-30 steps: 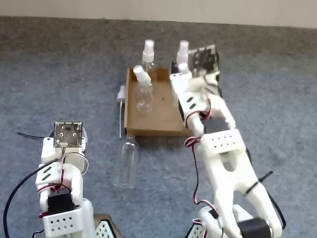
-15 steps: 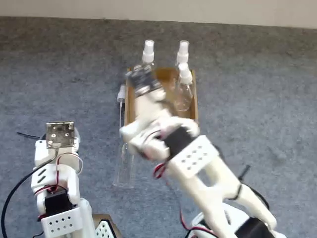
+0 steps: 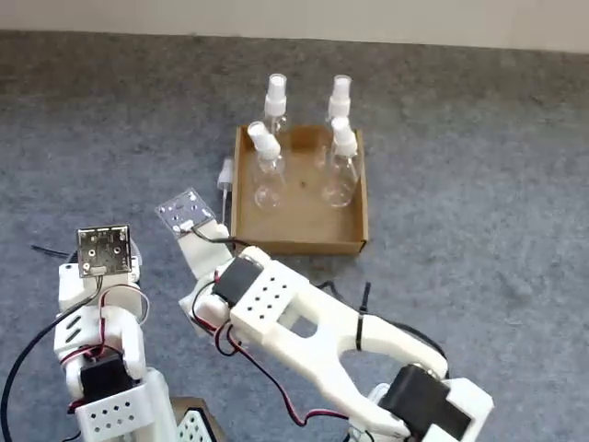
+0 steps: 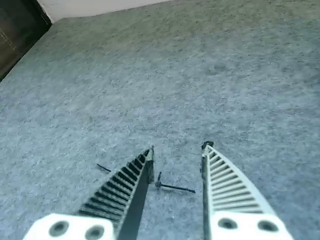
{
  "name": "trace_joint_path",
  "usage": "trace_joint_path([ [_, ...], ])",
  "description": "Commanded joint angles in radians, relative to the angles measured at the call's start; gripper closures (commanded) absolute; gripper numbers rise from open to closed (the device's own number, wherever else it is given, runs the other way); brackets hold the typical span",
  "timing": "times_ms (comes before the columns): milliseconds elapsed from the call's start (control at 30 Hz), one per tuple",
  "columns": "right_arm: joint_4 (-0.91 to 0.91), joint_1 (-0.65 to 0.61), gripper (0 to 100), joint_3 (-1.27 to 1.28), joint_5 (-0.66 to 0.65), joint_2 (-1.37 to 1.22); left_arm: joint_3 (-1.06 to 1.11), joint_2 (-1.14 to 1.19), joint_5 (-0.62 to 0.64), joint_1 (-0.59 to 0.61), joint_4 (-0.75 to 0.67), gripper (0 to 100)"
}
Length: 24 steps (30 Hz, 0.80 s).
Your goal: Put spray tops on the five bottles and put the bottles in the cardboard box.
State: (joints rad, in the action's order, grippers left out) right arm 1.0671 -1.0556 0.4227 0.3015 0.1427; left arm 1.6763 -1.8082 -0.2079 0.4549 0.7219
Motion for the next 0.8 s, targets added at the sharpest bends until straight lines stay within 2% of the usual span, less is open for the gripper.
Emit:
trace_joint_path([
  [0, -0.088, -0.012, 64.5, -0.008, 0.009, -0.027, 0.019, -0.007, 0.009, 0.008, -0.020, 85],
  [233, -0.199, -0.012, 66.6, 0.101, 0.009, -0.097, 0.019, -0.007, 0.009, 0.008, -0.018, 85],
  [367, -0.203, -0.012, 79.3, 0.125, 0.009, -0.094, 0.019, -0.007, 0.009, 0.007, -0.018, 85],
  [500, -0.200, -0.013, 97.5, 0.130, 0.009, -0.094, 0.019, -0.007, 0.009, 0.007, -0.018, 85],
  [567, -0.199, -0.025, 98.8, 0.130, 0.008, -0.093, 0.019, -0.007, 0.009, 0.007, -0.018, 85],
  [667, -0.114, -0.079, 99.5, 0.125, 0.002, -0.093, 0.019, -0.007, 0.009, 0.007, -0.017, 85],
  [767, 0.061, -0.134, 99.5, 0.077, -0.028, -0.082, 0.019, -0.007, 0.009, 0.007, -0.017, 85],
])
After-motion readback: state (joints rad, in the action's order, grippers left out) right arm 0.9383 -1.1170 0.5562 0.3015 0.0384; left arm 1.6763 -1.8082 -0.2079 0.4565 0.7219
